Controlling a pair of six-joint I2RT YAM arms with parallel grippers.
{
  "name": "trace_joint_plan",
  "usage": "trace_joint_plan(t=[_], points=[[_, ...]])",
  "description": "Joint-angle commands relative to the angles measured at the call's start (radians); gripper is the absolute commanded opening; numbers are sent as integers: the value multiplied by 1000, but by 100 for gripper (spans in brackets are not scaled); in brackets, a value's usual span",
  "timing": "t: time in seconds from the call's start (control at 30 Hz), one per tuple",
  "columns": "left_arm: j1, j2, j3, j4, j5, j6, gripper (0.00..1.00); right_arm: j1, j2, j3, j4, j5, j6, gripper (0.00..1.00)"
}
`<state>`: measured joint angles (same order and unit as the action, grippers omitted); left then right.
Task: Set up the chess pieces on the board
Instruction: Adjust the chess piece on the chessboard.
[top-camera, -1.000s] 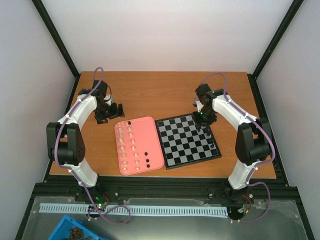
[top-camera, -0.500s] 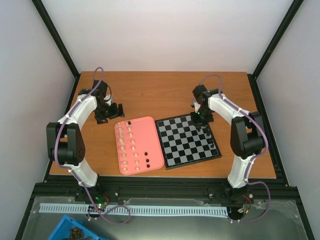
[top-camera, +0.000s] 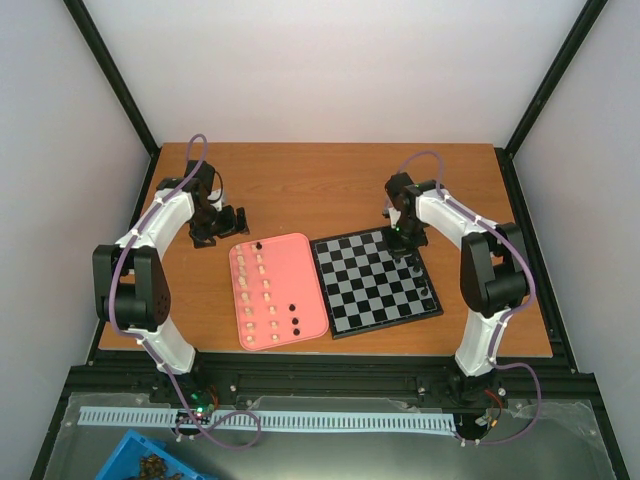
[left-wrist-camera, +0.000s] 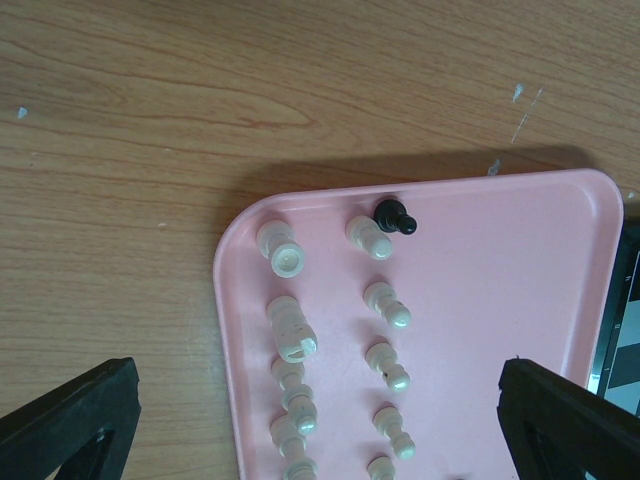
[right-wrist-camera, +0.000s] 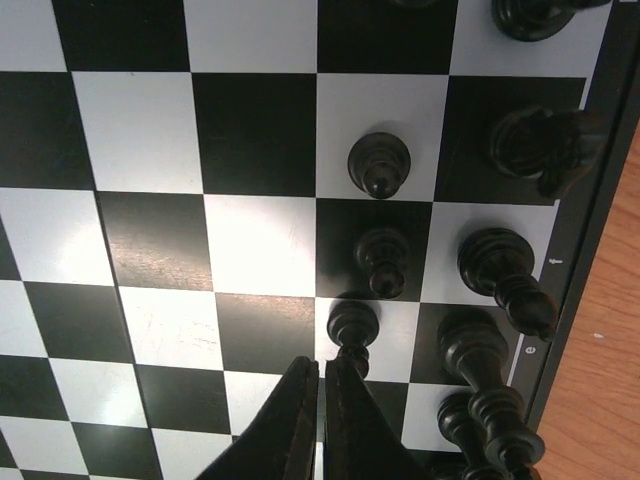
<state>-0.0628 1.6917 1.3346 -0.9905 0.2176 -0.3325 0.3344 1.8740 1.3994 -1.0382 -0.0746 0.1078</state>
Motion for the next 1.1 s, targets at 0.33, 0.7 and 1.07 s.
trace_joint_plan(t=[0.33, 0.7, 1.07], points=[[-6, 4, 27, -2, 6, -3, 100, 3, -17, -55, 3, 30, -17, 6], [-5, 2, 23, 0, 8, -3, 100, 3, -66, -44, -33, -8, -18, 7], [-6, -1, 19, 1, 6, -3, 100, 3, -28, 34, -41, 75, 14, 7]])
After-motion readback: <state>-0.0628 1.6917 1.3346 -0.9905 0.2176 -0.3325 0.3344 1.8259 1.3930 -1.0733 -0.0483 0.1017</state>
